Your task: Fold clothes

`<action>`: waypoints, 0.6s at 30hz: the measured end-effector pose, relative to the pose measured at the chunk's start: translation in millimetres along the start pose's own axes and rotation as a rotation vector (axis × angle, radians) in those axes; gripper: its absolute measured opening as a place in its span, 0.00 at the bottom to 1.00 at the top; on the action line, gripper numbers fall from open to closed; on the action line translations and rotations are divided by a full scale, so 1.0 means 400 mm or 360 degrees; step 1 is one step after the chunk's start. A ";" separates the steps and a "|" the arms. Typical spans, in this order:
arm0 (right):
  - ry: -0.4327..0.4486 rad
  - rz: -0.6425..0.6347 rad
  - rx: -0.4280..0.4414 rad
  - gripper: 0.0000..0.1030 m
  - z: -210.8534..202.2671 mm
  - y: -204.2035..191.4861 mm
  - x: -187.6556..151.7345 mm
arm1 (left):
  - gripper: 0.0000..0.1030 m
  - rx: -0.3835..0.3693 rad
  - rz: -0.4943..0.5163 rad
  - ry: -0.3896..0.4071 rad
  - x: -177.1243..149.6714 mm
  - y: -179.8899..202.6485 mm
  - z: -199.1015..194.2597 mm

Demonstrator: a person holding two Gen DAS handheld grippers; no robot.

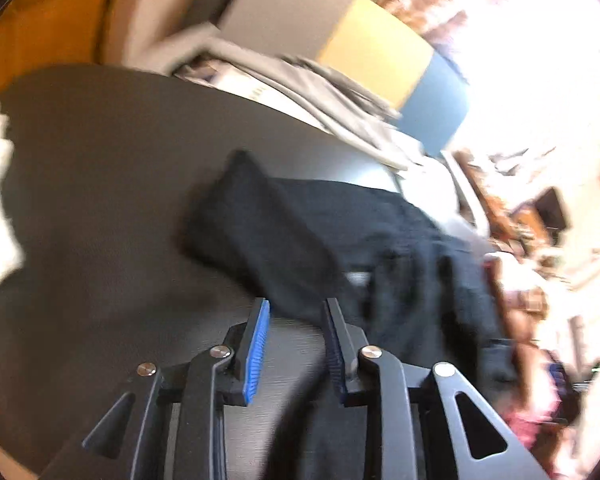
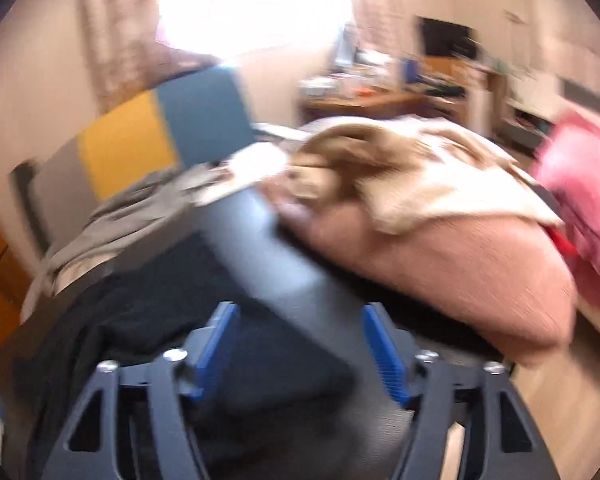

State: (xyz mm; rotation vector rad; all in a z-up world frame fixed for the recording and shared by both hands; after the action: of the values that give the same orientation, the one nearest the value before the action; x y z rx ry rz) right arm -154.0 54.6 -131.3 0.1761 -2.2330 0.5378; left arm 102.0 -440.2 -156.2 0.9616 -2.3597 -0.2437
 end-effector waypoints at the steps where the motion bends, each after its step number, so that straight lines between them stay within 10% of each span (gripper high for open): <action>1: -0.0032 -0.0051 0.0072 0.68 0.012 -0.044 -0.007 | 0.31 -0.0046 0.0012 -0.0054 0.013 0.016 0.013; 5: -0.0182 -0.0244 0.0349 0.68 0.065 -0.221 -0.054 | 0.36 -0.0205 -0.0032 -0.0374 0.059 0.085 0.106; 18: -0.0535 -0.0395 0.0532 0.68 0.159 -0.336 -0.277 | 0.36 0.0186 -0.0143 -0.0696 0.153 0.054 0.337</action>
State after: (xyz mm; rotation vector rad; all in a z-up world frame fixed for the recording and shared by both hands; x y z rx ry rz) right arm -84.9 -99.3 -208.0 0.7546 -2.3778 0.7870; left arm -23.0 -472.8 -231.5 1.1675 -2.7531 -0.3881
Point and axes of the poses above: each gripper's, at about its wrist camera, not at the fingertips, and z roughly the way its jaws point, y to its right, x to its top, the point moved 8 cm from there along z, roughly the way its jaws point, and after that the axes turned 11 degrees about x, right-handed, at the moved point
